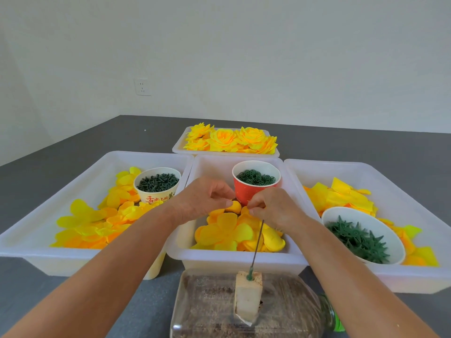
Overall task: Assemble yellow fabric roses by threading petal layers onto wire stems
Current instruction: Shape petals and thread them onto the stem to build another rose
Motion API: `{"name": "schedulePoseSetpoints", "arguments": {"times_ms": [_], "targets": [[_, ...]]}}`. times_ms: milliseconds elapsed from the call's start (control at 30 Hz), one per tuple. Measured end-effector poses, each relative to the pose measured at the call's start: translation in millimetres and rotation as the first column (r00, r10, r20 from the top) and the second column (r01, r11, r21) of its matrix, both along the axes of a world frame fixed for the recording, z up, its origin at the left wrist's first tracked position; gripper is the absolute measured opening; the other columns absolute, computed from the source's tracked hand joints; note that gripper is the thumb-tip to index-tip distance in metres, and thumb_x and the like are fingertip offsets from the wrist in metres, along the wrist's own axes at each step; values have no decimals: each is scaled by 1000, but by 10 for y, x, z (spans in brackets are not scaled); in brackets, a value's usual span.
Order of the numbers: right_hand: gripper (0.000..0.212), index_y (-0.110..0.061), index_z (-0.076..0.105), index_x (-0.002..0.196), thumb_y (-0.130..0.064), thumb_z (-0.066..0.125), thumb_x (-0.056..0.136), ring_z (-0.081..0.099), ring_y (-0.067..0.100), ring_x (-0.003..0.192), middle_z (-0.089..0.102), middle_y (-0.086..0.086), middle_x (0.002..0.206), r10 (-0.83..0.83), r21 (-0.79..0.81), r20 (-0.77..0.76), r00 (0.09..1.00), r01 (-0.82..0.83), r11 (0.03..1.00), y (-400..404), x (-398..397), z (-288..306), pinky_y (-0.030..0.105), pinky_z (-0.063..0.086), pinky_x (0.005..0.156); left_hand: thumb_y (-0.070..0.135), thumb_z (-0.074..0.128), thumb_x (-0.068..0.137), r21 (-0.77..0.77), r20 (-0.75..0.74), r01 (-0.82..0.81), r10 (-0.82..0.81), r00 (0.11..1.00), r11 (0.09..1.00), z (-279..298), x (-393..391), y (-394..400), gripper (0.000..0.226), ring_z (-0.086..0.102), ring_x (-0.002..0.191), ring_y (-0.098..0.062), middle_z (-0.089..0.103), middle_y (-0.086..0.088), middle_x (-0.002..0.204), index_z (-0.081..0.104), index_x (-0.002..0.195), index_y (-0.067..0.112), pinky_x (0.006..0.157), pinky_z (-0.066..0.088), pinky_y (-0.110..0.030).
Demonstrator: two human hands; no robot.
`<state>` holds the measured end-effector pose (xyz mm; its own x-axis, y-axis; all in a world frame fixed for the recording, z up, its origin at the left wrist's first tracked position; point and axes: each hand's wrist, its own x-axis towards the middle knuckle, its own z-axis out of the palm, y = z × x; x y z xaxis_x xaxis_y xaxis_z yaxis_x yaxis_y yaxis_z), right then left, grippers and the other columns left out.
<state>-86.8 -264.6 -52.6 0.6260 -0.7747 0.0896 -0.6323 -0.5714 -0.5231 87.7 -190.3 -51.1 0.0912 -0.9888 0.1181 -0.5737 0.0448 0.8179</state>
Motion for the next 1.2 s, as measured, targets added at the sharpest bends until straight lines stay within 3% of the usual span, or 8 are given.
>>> {"name": "schedulePoseSetpoints", "arguments": {"times_ms": [233, 367, 600, 700, 800, 933, 1067, 1200], "targets": [[6, -15, 75, 81, -15, 69, 81, 60, 13, 85, 71, -1, 87, -88, -66, 315, 945, 114, 991, 70, -11, 46, 30, 48, 84, 8, 56, 92, -45, -44, -10, 8, 999, 999, 68, -45, 21, 16, 68, 73, -9, 72, 0, 81, 71, 88, 6, 64, 53, -18], [7, -14, 76, 81, -15, 69, 82, 59, 10, 80, 69, -3, 80, -91, -83, 362, 928, 130, 988, 93, -50, 102, 26, 48, 81, 6, 55, 93, -49, 52, -21, 24, 998, 999, 119, -123, -7, 17, 67, 71, -9, 70, 1, 78, 70, 86, 5, 65, 52, -19], [7, -9, 75, 78, -11, 69, 80, 52, -4, 54, 59, -15, 60, -147, -31, 445, 883, 179, 983, -84, -453, 335, 11, 38, 57, 9, 56, 92, -124, 88, 13, -2, 996, 992, 253, -399, -213, 17, 67, 75, -17, 71, -4, 79, 70, 82, 7, 67, 53, -17], [6, -7, 75, 79, -9, 69, 80, 51, -2, 58, 62, -9, 64, -227, 31, 463, 857, 240, 970, -249, -708, 377, 17, 41, 64, 10, 57, 92, -151, 54, 20, -12, 998, 988, 290, -511, -320, 16, 68, 80, -20, 72, -4, 82, 71, 86, 4, 75, 56, -27], [6, -7, 74, 80, -7, 68, 80, 53, 1, 62, 63, -8, 68, -346, 89, 486, 802, 349, 933, -431, -972, 396, 20, 40, 67, 10, 56, 92, -178, 69, 46, -34, 997, 983, 326, -626, -421, 17, 68, 74, -14, 71, 0, 77, 71, 83, 7, 69, 54, -19], [6, -9, 70, 80, -12, 64, 81, 60, 22, 81, 66, 6, 82, -573, 60, 283, 769, 582, 811, -763, -1376, 371, 25, 43, 68, 6, 54, 93, -200, 100, 99, -81, 992, 975, 365, -787, -570, 17, 67, 70, -15, 71, -7, 79, 70, 87, 0, 72, 54, -24], [27, -7, 51, 68, -25, 68, 79, 48, 16, 57, 50, 0, 62, -683, -9, -88, 725, 685, 728, -978, -1562, 289, 25, 32, 46, 4, 53, 93, -183, 80, 127, -114, 990, 975, 356, -906, -701, 17, 64, 63, -6, 69, -1, 74, 68, 87, -1, 70, 54, -25], [35, -11, 50, 60, -29, 79, 68, 45, 13, 48, 48, 1, 52, -713, 29, -119, 691, 720, 693, -997, -1535, 96, 24, 28, 41, 6, 54, 92, -203, 123, 157, -134, 983, 966, 322, -980, -784, 17, 66, 62, -2, 69, 4, 73, 68, 83, 6, 63, 52, -12]]}}
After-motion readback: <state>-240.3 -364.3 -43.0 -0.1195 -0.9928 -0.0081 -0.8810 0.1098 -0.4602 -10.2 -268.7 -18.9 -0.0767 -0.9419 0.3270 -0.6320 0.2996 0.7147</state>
